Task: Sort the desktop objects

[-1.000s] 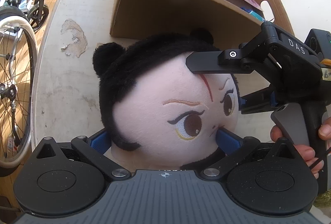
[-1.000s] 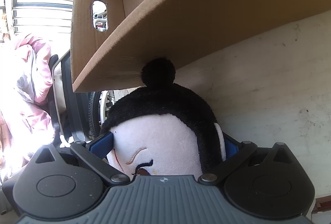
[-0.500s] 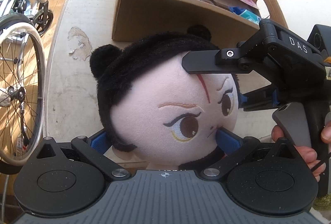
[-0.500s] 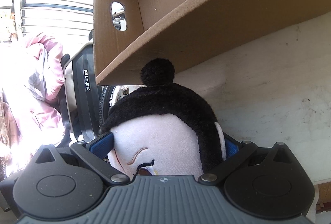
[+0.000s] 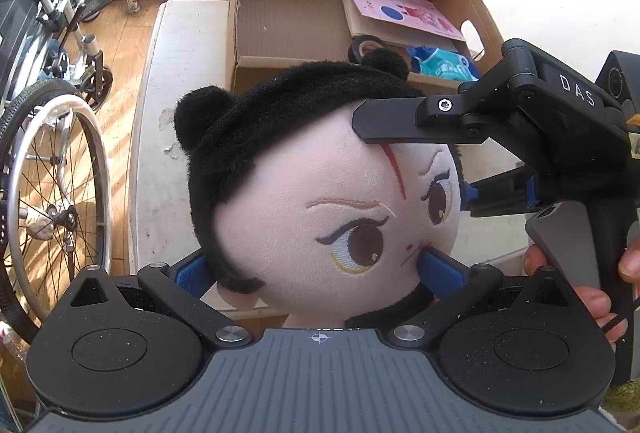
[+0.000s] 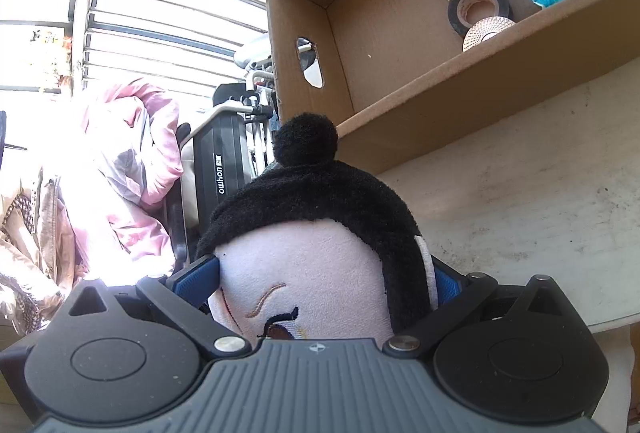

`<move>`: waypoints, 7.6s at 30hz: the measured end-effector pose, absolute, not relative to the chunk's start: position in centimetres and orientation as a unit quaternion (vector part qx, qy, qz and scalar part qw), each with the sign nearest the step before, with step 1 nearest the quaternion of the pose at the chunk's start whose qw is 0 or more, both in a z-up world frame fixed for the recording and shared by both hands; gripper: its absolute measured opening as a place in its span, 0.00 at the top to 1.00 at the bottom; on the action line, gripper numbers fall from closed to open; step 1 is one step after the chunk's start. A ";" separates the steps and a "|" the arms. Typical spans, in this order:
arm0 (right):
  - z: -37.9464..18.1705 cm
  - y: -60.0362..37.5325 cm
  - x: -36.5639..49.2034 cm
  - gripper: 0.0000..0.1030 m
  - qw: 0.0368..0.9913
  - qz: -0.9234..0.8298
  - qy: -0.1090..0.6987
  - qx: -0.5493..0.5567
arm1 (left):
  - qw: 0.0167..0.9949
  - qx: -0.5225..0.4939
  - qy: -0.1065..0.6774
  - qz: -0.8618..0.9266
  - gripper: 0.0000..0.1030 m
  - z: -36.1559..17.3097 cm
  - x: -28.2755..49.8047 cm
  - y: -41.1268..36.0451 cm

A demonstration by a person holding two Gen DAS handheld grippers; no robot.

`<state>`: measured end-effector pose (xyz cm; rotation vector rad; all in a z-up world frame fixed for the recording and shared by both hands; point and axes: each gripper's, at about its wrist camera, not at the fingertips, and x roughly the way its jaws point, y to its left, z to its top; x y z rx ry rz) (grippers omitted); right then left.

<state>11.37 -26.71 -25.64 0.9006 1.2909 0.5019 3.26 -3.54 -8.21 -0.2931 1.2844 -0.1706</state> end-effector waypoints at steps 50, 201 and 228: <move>-29.1 -30.7 37.6 0.00 0.677 0.225 0.514 0.476 | 0.842 -0.063 0.533 -0.052 0.00 -8.2 26.9 -2.5; -30.5 -33.5 29.1 0.20 0.746 0.001 0.653 0.130 | 0.790 -0.038 0.588 -0.168 0.02 -13.9 25.0 -13.4; -10.7 -31.4 15.9 0.05 0.865 -0.034 0.496 0.072 | 0.891 -0.062 0.441 -0.087 0.00 0.7 14.0 -7.9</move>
